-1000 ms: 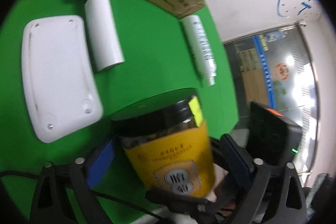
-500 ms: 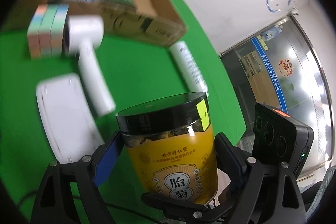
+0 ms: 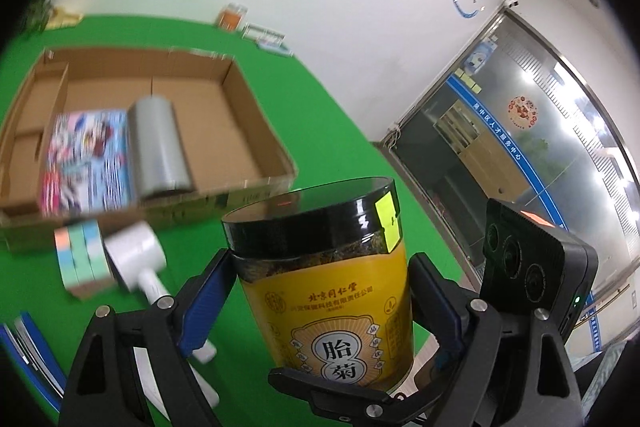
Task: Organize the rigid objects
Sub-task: 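Grip the yellow-labelled jar with the right tool while the left tool grips it too, then carry the yellow jar with both tools over the large box, then lower the jar beside the silver cylinder and open both tools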
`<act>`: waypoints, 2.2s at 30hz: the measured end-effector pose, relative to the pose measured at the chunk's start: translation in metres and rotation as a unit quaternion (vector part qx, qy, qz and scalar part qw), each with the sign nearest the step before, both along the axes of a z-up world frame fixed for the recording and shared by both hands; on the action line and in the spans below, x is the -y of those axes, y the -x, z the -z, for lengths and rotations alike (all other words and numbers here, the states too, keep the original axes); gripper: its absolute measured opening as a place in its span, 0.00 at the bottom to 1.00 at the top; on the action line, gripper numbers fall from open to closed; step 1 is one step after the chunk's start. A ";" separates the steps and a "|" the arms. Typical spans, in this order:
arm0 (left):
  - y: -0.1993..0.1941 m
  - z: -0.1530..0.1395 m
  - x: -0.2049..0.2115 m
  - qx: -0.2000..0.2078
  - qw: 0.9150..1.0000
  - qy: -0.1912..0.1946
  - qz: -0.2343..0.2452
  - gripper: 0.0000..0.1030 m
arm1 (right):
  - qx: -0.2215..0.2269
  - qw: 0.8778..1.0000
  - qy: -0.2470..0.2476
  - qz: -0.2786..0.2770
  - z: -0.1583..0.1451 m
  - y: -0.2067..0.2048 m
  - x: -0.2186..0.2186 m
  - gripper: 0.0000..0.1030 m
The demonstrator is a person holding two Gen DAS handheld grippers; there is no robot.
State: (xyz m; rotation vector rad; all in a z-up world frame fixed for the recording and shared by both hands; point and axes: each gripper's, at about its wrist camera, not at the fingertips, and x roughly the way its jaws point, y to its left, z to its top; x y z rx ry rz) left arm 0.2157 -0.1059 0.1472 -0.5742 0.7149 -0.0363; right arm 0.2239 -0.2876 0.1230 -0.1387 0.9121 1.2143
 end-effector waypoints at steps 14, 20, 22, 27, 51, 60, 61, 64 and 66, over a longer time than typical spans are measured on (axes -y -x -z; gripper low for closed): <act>-0.075 -0.090 -0.057 0.018 0.999 -0.030 0.009 0.84 | 0.019 1.000 -0.021 0.007 -0.097 -0.086 -0.075 0.80; -0.120 -0.091 -0.085 -0.013 1.000 -0.013 0.013 0.84 | -0.017 1.000 0.004 0.006 -0.100 -0.132 -0.106 0.80; -0.132 -0.080 -0.094 -0.026 1.000 -0.001 0.013 0.84 | -0.032 0.999 0.013 0.007 -0.090 -0.144 -0.115 0.80; -0.152 -0.033 -0.112 -0.065 0.997 0.032 0.010 0.84 | -0.074 0.996 0.039 0.005 -0.051 -0.164 -0.137 0.80; -0.190 0.095 -0.142 -0.188 0.977 0.095 0.021 0.84 | -0.187 0.977 0.099 -0.004 0.107 -0.217 -0.185 0.80; -0.200 0.099 -0.134 -0.197 0.976 0.093 0.022 0.84 | -0.176 0.978 0.112 -0.004 0.088 -0.224 -0.166 0.81; -0.202 0.098 -0.130 -0.202 0.976 0.071 0.024 0.84 | -0.174 0.979 0.109 -0.002 0.087 -0.226 -0.166 0.79; -0.211 0.098 -0.126 -0.220 0.974 0.042 0.026 0.83 | -0.170 0.979 0.116 -0.001 0.099 -0.227 -0.171 0.79; -0.212 0.099 -0.127 -0.227 0.973 0.038 0.025 0.81 | -0.178 0.977 0.116 0.007 0.104 -0.231 -0.174 0.78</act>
